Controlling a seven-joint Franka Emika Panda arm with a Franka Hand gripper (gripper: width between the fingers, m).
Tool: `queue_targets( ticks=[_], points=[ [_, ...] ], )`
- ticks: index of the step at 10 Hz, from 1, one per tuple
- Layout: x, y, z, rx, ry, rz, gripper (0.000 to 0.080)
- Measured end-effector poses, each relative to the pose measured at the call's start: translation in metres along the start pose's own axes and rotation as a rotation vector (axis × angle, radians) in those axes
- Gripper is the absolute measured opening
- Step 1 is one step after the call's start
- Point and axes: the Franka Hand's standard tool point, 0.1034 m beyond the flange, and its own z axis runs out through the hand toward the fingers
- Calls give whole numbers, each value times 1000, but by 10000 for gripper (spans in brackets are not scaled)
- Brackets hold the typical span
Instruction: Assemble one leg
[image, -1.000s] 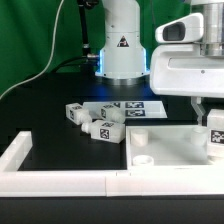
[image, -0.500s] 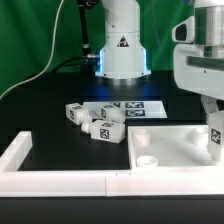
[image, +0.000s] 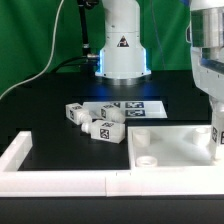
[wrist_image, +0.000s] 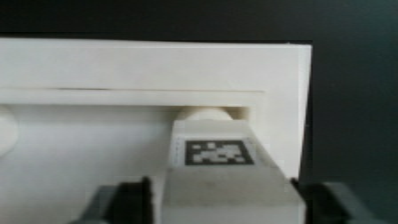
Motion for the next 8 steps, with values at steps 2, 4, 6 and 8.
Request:
queue_targets(
  ticks=[2, 4, 6, 8],
  points=[
    [-5, 2, 0, -34, 27, -351, 512],
    [-4, 0, 0, -50, 17, -642, 640],
    [-2, 0, 0, -53, 19, -776, 648],
    [-1, 0, 0, -62, 21, -949, 649]
  ],
)
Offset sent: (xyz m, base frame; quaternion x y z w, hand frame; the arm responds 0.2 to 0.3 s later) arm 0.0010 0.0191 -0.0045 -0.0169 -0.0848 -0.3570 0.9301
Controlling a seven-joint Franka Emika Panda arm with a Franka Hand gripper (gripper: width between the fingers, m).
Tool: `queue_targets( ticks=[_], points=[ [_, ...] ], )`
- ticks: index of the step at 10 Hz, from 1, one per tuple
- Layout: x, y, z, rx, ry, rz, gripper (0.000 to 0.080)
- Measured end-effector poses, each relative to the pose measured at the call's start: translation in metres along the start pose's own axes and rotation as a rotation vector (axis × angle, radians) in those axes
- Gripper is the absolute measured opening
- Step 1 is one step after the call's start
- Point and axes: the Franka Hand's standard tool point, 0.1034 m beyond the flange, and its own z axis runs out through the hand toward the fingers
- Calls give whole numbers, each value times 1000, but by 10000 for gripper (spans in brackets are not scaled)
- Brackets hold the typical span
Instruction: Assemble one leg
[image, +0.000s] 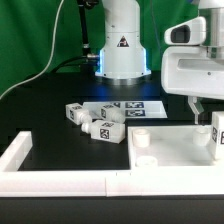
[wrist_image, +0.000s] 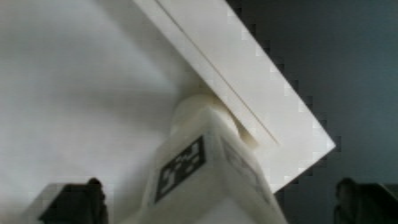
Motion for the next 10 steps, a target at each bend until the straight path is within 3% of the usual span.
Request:
queue_targets(
  ticks=[1, 4, 5, 6, 10],
  points=[
    [1, -4, 1, -32, 1, -240, 649],
    [3, -7, 3, -36, -1, -241, 624],
    [3, -7, 3, -34, -2, -177, 493],
    [3, -7, 4, -34, 0, -88, 311],
    [4, -5, 4, -42, 5, 274, 287]
  ],
)
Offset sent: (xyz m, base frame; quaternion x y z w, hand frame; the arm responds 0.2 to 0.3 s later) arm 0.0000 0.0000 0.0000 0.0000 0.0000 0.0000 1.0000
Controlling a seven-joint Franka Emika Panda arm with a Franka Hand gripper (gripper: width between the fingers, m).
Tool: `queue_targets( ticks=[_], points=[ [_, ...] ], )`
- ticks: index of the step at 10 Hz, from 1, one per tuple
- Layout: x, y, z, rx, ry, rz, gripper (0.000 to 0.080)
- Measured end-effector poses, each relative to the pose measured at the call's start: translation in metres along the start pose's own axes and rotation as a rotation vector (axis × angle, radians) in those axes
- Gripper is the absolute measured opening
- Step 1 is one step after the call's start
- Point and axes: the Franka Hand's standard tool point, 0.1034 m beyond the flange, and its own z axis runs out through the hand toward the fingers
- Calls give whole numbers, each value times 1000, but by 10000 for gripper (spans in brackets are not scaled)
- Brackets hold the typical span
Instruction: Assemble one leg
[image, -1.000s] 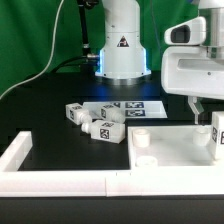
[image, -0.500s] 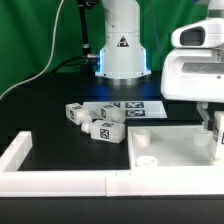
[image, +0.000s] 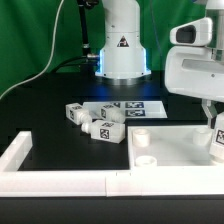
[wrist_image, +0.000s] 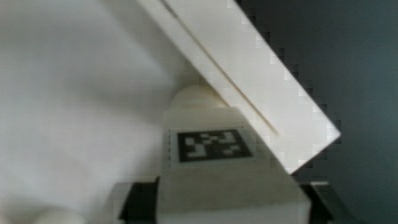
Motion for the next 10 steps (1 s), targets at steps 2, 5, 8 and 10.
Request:
queue_targets(
  ticks=[2, 5, 8, 10],
  points=[
    [2, 1, 1, 16, -13, 280, 287],
    [3, 1, 1, 34, -64, 720, 287],
    [3, 1, 1, 33, -60, 686, 295],
    [3, 3, -1, 22, -42, 271, 623]
  ],
)
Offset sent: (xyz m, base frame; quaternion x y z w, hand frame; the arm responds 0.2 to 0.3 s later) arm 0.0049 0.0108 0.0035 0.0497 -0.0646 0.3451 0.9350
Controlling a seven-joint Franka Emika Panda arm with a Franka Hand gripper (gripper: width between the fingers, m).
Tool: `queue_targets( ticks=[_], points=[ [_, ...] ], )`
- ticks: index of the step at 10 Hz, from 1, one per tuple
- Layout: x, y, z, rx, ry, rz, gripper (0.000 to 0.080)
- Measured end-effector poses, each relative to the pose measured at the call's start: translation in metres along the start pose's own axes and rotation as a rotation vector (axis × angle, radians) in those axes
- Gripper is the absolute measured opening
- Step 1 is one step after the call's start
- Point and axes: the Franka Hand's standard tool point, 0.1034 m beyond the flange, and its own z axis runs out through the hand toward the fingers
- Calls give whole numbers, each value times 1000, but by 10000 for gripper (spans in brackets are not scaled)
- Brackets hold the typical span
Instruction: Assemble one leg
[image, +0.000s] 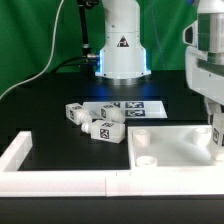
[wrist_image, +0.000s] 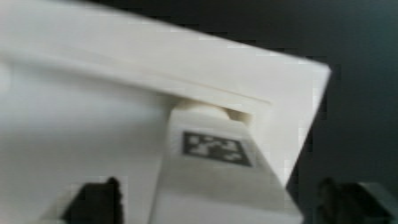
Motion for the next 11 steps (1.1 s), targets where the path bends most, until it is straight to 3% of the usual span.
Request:
queue_targets(
  ticks=[1, 4, 6, 7, 9, 10, 11],
  points=[
    [-2, 3, 1, -14, -10, -140, 623],
    [0, 3, 2, -8, -3, -322, 648],
    [1, 3, 1, -29, 24, -633, 649],
    [1, 1, 1, -27, 35, -750, 649],
    [1, 1, 1, -27, 36, -702, 649],
    [2, 1, 1, -27, 36, -701, 546],
    [1, 1, 1, -26, 36, -654, 546]
  ],
)
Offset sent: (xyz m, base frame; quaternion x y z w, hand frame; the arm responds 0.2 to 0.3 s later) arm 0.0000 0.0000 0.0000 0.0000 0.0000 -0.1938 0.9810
